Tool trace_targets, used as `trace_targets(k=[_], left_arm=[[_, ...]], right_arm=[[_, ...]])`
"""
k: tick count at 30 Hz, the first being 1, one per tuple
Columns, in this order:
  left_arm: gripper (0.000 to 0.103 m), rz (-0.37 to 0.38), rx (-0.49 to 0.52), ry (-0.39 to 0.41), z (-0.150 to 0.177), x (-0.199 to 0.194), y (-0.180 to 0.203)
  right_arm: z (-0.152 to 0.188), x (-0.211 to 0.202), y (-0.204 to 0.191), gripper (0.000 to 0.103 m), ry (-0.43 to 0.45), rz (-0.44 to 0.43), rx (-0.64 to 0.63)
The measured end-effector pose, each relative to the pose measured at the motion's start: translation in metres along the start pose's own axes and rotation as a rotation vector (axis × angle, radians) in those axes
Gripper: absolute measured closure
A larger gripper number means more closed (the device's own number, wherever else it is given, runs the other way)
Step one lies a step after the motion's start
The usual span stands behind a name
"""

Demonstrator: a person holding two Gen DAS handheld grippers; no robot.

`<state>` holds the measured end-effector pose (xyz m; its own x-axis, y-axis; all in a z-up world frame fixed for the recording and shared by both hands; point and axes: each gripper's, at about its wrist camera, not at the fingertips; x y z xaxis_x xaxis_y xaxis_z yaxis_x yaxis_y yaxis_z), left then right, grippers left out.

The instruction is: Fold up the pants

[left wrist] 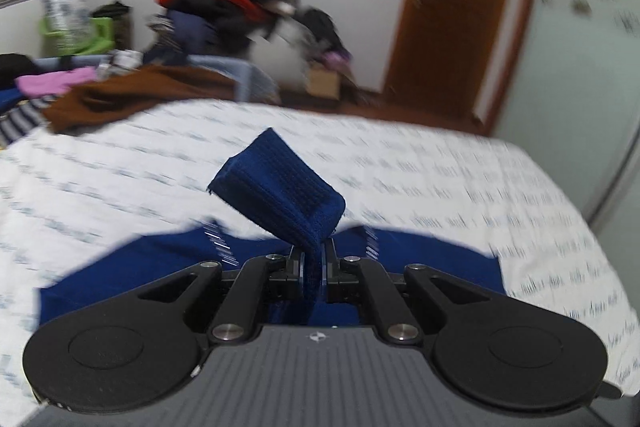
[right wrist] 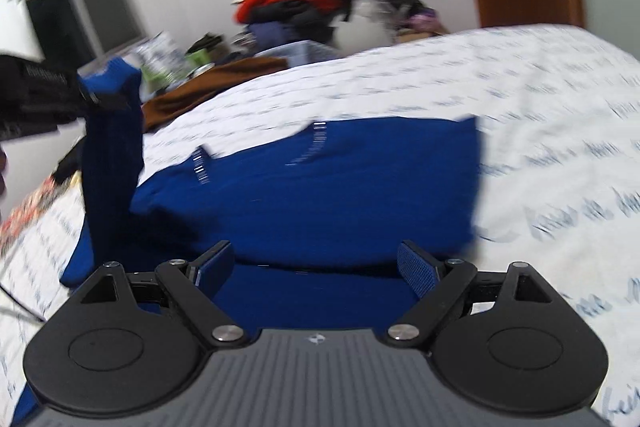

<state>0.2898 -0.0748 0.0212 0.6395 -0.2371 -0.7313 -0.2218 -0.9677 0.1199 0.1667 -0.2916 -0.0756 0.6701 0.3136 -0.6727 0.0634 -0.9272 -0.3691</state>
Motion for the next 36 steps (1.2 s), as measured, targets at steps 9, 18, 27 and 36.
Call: trace_targets(k=[9,18,27,36], left_arm=[[0.095,0.073,0.105,-0.098,0.041,0.048,0.083],[0.095,0.117,0.160,-0.143,0.057,0.067,0.107],[0.085,0.149,0.348,-0.212,0.081,0.071,0.132],[0.026,0.123,0.392,-0.048,0.084,0.019,0.084]], right_arm=[[0.011,-0.016,0.045,0.014,0.028,0.039,0.112],[0.014,-0.035,0.072,0.014,0.085,0.089,0.175],[0.013,-0.042,0.081,0.014,0.106,0.125,0.204],[-0.009,-0.042,0.070,0.014,0.127,0.043,0.145]])
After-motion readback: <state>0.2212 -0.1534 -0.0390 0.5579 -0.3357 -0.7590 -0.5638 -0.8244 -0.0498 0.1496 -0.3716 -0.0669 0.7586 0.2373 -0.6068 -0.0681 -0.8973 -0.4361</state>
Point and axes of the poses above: each gripper's, at about its wrist camera, not at the fingertips, and x roughly the way its jaws point, y to its right, z to its underside, and after that the axes turned 11 degrees about -y, right-handed
